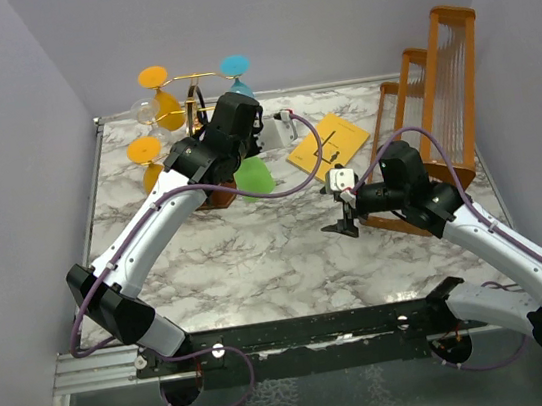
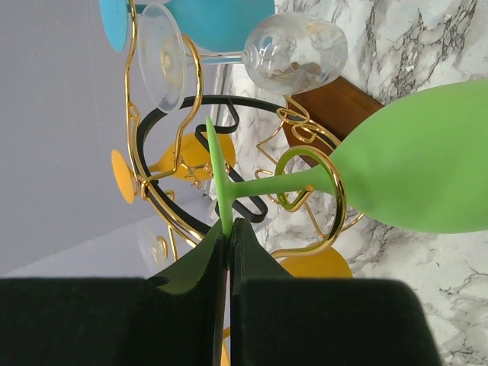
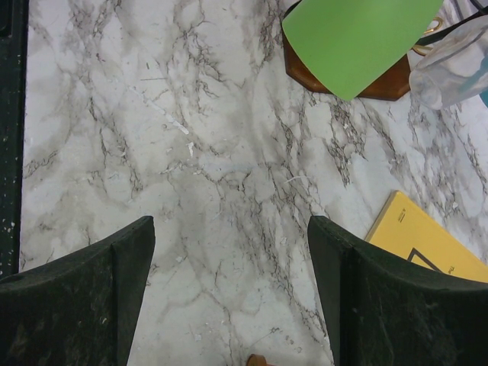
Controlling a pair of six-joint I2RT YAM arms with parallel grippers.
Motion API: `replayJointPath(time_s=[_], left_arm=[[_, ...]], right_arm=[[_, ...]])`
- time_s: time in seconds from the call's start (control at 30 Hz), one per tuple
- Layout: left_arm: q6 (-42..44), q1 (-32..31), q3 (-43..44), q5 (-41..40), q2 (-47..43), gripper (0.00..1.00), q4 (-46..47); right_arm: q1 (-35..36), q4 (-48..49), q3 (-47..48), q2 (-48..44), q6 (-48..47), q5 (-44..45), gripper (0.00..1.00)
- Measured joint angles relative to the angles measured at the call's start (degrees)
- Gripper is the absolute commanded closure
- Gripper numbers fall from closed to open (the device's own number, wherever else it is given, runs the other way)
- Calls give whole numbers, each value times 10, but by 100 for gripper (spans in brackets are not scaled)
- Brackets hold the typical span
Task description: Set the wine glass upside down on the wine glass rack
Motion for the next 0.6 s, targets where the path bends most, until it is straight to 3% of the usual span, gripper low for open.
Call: replayJointPath(time_s=[0.6], left_arm=[[-5, 0, 0, -4, 0, 83, -24]], right_arm=[[0, 1, -2, 5, 0, 3, 19]])
